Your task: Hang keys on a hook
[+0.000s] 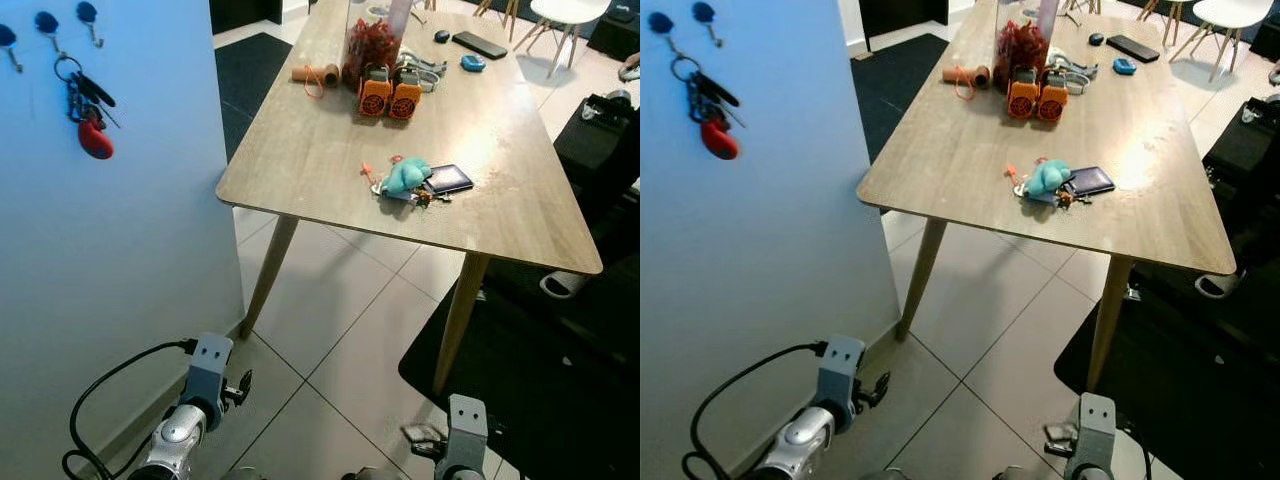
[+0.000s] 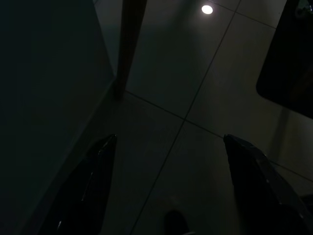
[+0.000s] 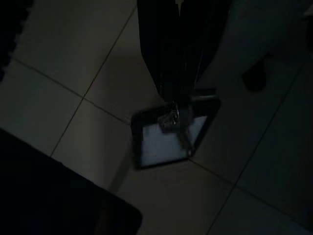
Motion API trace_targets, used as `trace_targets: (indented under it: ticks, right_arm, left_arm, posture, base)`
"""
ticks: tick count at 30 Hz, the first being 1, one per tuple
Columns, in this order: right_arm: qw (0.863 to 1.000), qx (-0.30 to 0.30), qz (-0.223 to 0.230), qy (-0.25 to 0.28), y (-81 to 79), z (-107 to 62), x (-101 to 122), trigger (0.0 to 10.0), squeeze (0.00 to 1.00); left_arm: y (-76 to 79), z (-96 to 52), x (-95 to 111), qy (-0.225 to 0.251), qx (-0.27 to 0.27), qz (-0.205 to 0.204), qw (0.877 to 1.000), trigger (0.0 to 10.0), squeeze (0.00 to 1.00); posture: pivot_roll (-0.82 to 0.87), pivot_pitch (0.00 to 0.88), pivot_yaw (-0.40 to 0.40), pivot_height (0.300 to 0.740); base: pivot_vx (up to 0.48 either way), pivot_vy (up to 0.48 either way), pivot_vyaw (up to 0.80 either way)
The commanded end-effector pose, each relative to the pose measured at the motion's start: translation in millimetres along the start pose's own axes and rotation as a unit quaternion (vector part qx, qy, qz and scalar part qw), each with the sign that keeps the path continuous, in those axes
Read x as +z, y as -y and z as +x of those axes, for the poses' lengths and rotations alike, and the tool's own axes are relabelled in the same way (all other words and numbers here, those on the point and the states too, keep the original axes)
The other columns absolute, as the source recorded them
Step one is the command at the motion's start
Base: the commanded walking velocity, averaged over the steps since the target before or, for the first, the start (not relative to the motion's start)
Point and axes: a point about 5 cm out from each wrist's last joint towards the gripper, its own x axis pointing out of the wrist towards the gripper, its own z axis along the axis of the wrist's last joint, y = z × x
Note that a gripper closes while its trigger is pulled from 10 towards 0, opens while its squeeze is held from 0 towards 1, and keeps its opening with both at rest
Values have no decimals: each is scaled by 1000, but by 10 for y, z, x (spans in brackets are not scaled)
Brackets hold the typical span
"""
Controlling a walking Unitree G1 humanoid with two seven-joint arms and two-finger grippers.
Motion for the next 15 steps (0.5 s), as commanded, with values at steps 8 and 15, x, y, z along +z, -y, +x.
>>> trace_targets:
  ticks: [8, 15]
  right_arm:
    - [999, 16, -31, -3, -32, -8, -28, 10000, 0]
    - [998, 32, -49, -4, -76, -3, -19, 10000, 0]
  left_arm:
    - [20, -12, -37, -4, 2, -3, 1000, 10000, 0]
    - [12, -10, -36, -6, 6, -3, 1000, 10000, 0]
  posture:
    - [73, 45, -52, 740]
    - [69, 35, -50, 740]
  base:
    - [0, 0, 800]
    - [0, 0, 800]
